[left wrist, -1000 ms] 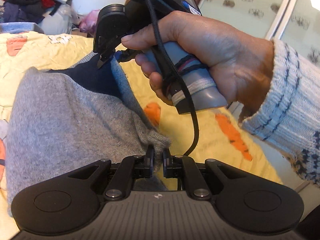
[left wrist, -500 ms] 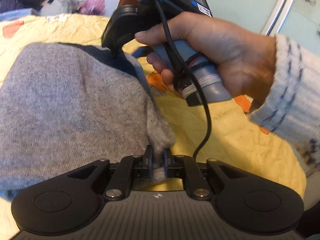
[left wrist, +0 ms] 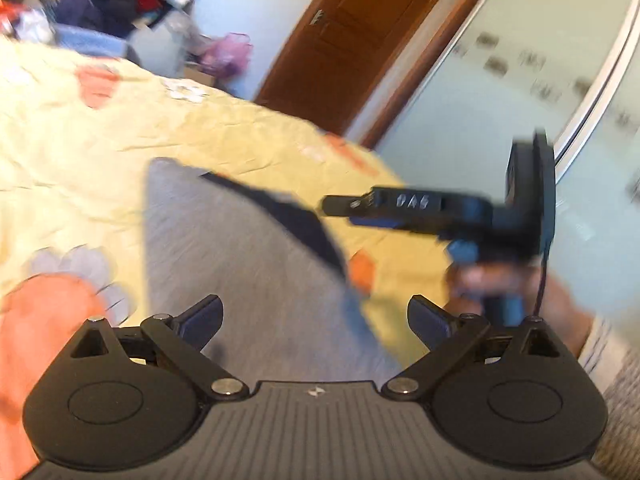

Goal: Fold small clothes
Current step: 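Open both tools and release the folded sweater, then move both open tools to the end of the folded sweater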

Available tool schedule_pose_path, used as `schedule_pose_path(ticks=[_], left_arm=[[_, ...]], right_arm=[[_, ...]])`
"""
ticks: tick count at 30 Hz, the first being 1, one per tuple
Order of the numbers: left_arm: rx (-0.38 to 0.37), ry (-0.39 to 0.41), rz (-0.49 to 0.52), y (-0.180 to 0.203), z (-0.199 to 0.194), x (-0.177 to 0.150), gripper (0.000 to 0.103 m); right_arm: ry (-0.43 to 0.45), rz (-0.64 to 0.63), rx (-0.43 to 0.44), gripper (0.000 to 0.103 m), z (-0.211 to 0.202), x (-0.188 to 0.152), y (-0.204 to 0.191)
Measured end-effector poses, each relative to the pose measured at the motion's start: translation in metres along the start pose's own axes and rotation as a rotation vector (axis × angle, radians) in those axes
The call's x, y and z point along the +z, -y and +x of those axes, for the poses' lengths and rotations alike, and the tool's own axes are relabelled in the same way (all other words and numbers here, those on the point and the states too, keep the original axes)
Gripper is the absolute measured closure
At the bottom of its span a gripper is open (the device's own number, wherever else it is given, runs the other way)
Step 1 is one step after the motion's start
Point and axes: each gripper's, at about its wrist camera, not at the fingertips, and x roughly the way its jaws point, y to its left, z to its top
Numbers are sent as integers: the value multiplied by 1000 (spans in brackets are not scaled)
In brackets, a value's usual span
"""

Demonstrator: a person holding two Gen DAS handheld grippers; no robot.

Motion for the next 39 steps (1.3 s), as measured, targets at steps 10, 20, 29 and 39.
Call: schedule_pose_path(ticks=[10, 20, 29, 39], left_arm=[[116, -75, 87, -27, 80, 31, 3], [239, -76, 363, 20, 29, -10, 2], [259, -247, 218, -26, 11, -35, 1], [81, -139, -9, -51, -21, 13, 0]], right_arm=[[-176, 128, -59, 56, 58, -13, 24], [-104, -37, -193, 55, 20, -34, 12], [-196, -35, -117, 31, -5, -86, 10], [-187, -24, -117, 0, -14, -78, 12]])
